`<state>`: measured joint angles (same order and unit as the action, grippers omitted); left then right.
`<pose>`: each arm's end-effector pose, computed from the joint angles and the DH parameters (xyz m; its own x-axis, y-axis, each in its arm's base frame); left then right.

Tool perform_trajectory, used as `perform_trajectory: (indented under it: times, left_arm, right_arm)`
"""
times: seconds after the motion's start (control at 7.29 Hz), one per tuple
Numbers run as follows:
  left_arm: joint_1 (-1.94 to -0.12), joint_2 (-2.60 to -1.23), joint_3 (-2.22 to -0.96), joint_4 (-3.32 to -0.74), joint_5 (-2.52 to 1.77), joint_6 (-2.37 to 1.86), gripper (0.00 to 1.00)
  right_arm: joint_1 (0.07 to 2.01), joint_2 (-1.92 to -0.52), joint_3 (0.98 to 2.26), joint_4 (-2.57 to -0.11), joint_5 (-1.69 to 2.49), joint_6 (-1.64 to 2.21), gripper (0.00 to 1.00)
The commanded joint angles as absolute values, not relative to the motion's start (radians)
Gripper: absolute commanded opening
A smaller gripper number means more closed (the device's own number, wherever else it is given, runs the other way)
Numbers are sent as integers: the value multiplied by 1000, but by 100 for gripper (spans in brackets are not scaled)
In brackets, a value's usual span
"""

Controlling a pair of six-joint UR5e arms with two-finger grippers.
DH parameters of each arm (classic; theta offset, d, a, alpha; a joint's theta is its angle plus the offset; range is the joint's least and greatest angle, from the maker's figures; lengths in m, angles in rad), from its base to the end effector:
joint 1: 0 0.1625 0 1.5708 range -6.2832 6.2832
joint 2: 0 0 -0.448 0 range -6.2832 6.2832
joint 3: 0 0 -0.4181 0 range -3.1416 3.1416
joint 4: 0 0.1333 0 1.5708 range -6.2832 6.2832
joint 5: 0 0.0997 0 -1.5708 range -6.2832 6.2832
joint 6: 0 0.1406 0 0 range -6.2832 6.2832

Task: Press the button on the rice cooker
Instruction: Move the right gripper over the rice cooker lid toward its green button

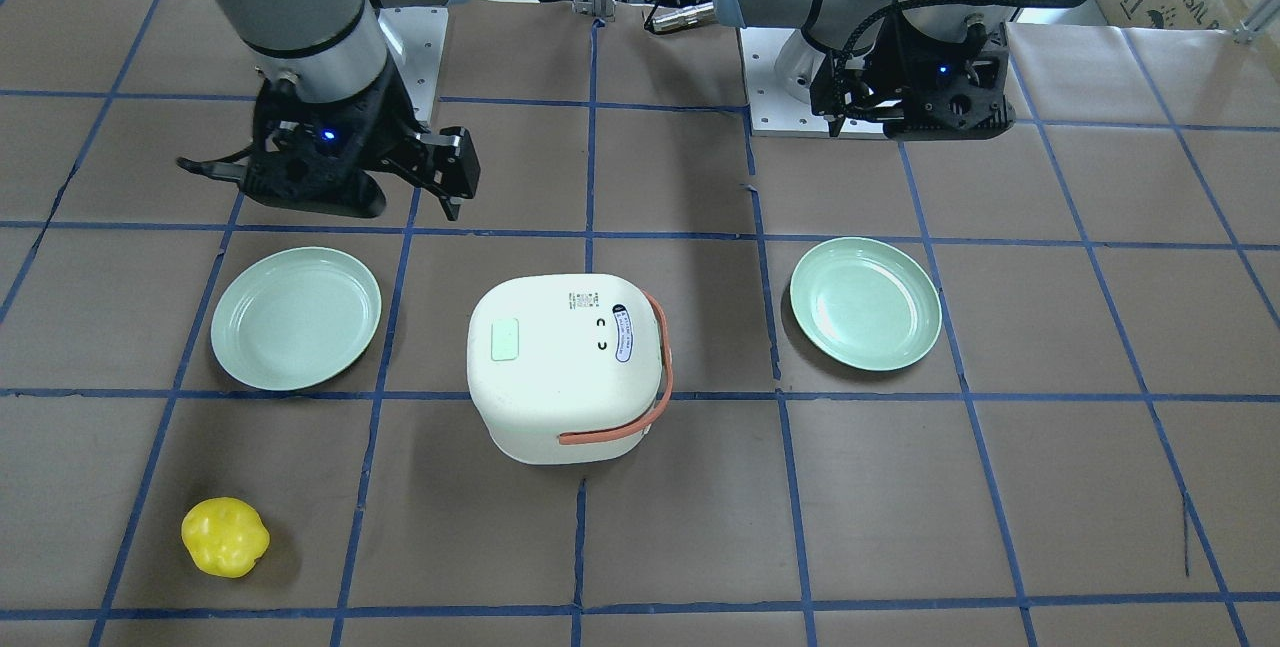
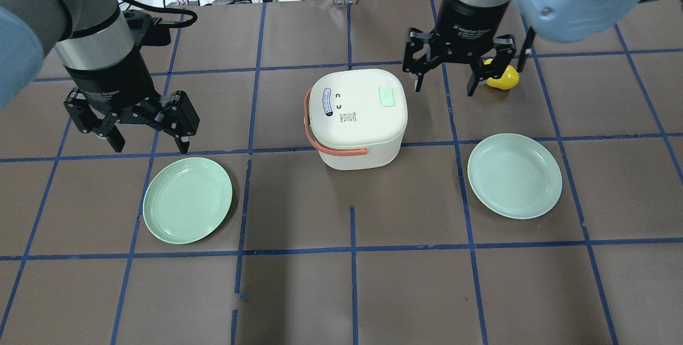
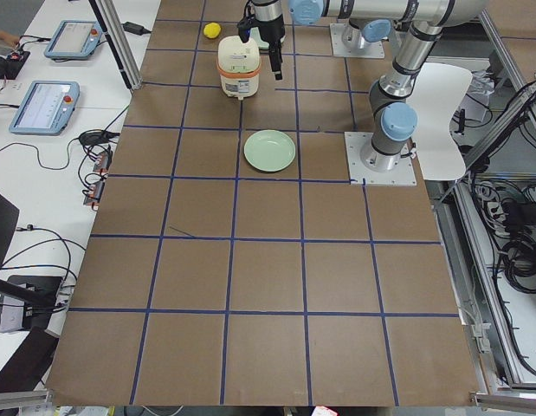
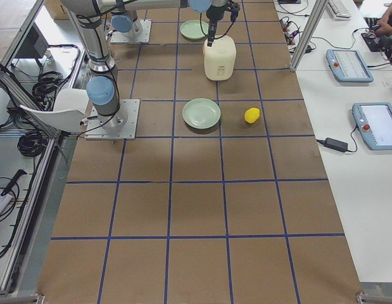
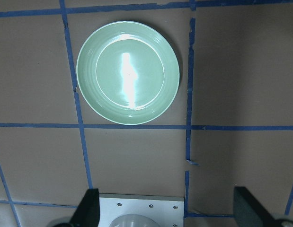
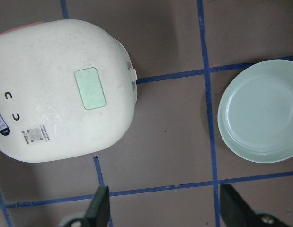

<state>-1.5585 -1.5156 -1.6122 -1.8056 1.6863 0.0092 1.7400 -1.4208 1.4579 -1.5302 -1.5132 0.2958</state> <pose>-0.1114 -0.4614 0.4575 -0.9936 0.0220 -0.1104 -0.0029 0.9754 0.2202 0.2359 -0.5413 0.4423 -0.9910 0.1299 -0.0323 0.1265 0.9878 0.0910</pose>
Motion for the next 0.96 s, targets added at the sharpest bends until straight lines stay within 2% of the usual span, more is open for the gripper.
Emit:
perform_trajectory:
  times: [0.0, 0.14, 0.27, 0.82]
  left_arm:
    - [-1559, -1516, -1612, -1805, 1686, 11, 100]
    - [-1559, -1516, -1612, -1805, 1686, 9, 100]
    - [-1559, -1516, -1612, -1805, 1686, 9, 100]
    - [-1557, -1516, -1612, -1805, 1686, 9, 100]
  right_arm:
    - [1782, -1355, 1450, -1569, -1505, 319, 23]
    - [1782, -1342, 1450, -1575, -1482, 313, 13]
    - [1779, -1321, 1450, -1636, -1476, 307, 11]
    - [1779, -1253, 1451, -1750, -1453, 272, 12]
